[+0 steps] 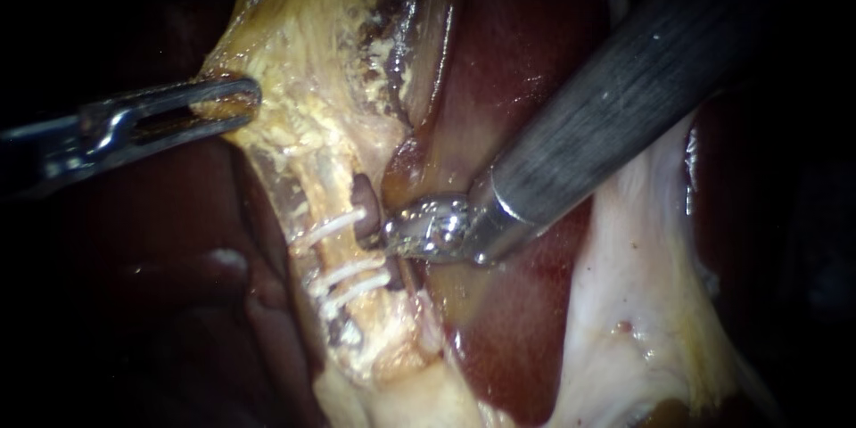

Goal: Go to the cutting position left tube

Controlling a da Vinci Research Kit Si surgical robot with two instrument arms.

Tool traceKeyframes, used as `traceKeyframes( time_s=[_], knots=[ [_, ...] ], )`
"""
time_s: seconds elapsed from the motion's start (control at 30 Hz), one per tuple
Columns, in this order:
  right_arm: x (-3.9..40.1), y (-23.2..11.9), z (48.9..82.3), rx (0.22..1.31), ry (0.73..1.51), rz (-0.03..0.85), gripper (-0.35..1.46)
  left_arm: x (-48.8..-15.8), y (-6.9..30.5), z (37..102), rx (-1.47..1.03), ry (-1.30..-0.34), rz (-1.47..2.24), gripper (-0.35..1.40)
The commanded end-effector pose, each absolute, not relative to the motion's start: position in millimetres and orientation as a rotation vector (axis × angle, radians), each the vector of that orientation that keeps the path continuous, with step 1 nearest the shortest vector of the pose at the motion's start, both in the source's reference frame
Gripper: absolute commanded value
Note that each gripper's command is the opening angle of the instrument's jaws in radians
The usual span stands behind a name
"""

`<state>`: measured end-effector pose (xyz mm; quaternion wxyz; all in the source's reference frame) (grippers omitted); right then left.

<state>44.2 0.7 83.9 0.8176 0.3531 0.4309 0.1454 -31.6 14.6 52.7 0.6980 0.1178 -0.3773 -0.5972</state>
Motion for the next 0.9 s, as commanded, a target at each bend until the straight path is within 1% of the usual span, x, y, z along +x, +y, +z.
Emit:
traceKeyframes(
  time_s=[0.03,0.3,0.43,0.53,0.6,0.7,0.83,0.87,0.9],
  knots=[
    [44.2,0.8,83.9,0.753,0.919,0.31,0.44,-31.6,14.6,52.7,0.263,-0.841,-1.331,-0.35],
    [43.7,0.9,83.7,0.752,0.921,0.304,0.49,-31.6,14.6,52.7,0.263,-0.841,-1.331,-0.35],
    [42.6,1.3,83.2,0.752,0.921,0.298,0.49,-31.6,14.6,52.6,0.263,-0.841,-1.331,-0.35],
    [41.4,1.9,82.5,0.748,0.924,0.299,0.39,-31.6,14.6,52.6,0.263,-0.841,-1.331,-0.35],
    [40.4,2.5,81.8,0.737,0.926,0.303,0.39,-31.6,14.6,52.6,0.263,-0.841,-1.331,-0.35],
    [38.9,3.6,80.8,0.719,0.931,0.31,0.46,-31.6,14.6,52.6,0.263,-0.841,-1.331,-0.35],
    [36.9,4.7,79.6,0.703,0.933,0.319,0.59,-31.6,14.6,52.6,0.263,-0.841,-1.331,-0.35],
    [36.5,4.9,79.3,0.696,0.934,0.315,0.64,-31.6,14.6,52.6,0.263,-0.841,-1.331,-0.35],
    [36.0,5.2,78.9,0.691,0.933,0.322,0.74,-31.6,14.6,52.6,0.263,-0.841,-1.331,-0.35]
  ],
)
